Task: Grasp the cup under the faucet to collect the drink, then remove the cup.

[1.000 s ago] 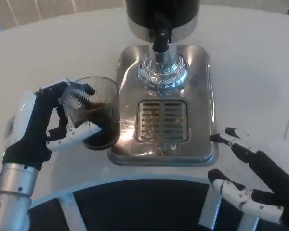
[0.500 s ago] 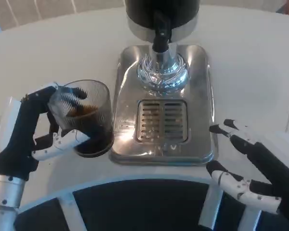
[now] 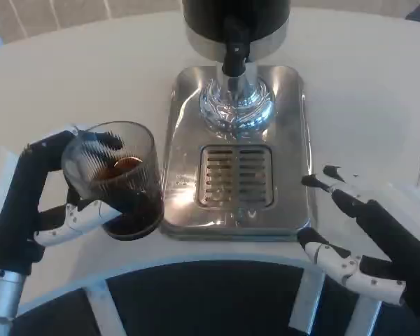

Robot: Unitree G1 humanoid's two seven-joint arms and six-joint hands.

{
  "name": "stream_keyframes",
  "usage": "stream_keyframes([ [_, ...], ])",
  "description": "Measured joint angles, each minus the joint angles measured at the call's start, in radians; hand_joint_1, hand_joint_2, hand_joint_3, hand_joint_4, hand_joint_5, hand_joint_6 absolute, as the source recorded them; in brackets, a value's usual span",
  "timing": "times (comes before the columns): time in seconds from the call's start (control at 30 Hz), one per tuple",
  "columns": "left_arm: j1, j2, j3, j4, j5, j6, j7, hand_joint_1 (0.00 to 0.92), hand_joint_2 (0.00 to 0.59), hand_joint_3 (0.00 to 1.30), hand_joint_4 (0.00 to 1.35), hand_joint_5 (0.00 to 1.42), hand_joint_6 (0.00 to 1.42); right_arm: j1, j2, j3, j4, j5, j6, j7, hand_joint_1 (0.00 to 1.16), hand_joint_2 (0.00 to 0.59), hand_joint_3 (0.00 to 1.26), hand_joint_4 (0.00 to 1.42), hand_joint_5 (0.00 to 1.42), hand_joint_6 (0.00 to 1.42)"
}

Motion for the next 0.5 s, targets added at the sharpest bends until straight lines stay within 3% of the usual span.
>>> stream_keyframes([
  [0.5,0.086,-0.01,-0.001,-0.133,-0.008,-0.067,-0.086,0.501,0.094,0.99,1.16,1.28,0.42,0.025,-0.022,0.006,-0.055,0.006,-0.029,0.001,0.23,0.462,0.11,0.0,0.0,0.05],
])
